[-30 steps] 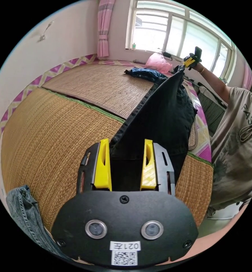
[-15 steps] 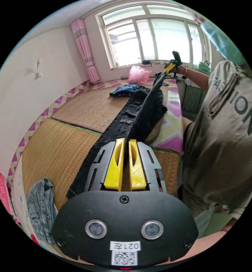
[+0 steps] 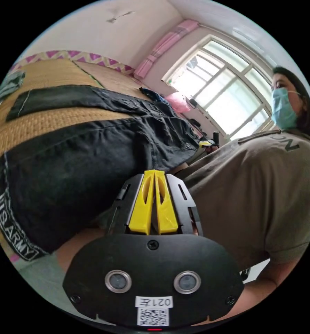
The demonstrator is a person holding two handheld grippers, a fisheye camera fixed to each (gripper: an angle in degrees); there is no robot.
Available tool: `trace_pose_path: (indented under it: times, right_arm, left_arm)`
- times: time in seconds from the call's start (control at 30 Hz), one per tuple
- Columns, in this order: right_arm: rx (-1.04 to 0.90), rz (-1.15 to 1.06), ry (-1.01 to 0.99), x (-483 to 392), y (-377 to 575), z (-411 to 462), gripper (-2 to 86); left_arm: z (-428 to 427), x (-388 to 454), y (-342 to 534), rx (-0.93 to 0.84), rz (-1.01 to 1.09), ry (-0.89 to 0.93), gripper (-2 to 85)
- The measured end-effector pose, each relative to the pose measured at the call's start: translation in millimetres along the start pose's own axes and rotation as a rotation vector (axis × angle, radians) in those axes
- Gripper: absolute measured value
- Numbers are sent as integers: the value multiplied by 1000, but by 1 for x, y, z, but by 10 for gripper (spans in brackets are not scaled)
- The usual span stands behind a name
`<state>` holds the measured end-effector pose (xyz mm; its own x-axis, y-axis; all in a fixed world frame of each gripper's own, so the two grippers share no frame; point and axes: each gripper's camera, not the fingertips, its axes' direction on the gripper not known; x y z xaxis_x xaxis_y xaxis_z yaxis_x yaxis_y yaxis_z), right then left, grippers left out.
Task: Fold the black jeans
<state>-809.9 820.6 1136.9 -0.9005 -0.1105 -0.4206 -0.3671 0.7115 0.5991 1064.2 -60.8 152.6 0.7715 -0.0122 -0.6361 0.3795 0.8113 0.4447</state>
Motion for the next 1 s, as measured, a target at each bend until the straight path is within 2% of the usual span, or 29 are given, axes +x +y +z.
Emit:
trace_pose_path:
  times: [0.13, 0.2, 0.27, 0.3, 0.33, 0.4, 0.5, 0.57, 0.73, 0.83, 0.93, 1.0]
  right_arm:
    - [16, 39, -16, 0, -3, -13, 46]
    - [-2, 21, -66, -6, -13, -25, 64]
    - [108, -36, -97, -17, -29, -56, 69]
    - [226, -100, -83, -27, -45, -82, 69]
    - [318, -177, -28, -40, -67, -103, 75]
    - [363, -237, 112, -47, -111, -116, 90]
    - [179, -289, 249, -26, -208, -91, 96]
    - [81, -304, 242, 3, -262, -69, 91]
    - [-231, -195, 335, 105, -379, 1, 116]
    - [-330, -129, 375, 143, -419, 21, 124]
    - [-315, -87, 367, 163, -448, 24, 111]
    - [-338, -75, 315, 169, -461, 32, 83]
  left_arm:
    - [-27, -18, 20, 90, -77, 5, -5]
    - [-48, -13, 24, 165, -40, 31, 5]
    - [-60, 1, 14, 185, 33, -12, 42]
    - [-65, 10, 0, 174, 78, -67, 70]
    - [-65, 14, -10, 159, 104, -95, 82]
    - [-59, 24, -61, 87, 208, -217, 111]
    - [-41, 16, -133, 46, 312, -300, 119]
    - [-22, -6, -175, -13, 338, -302, 124]
    - [35, -100, -258, -212, 270, -359, 136]
    - [49, -134, -290, -231, 232, -383, 137]
    - [60, -151, -310, -223, 218, -381, 130]
    - [70, -159, -313, -226, 210, -395, 92]
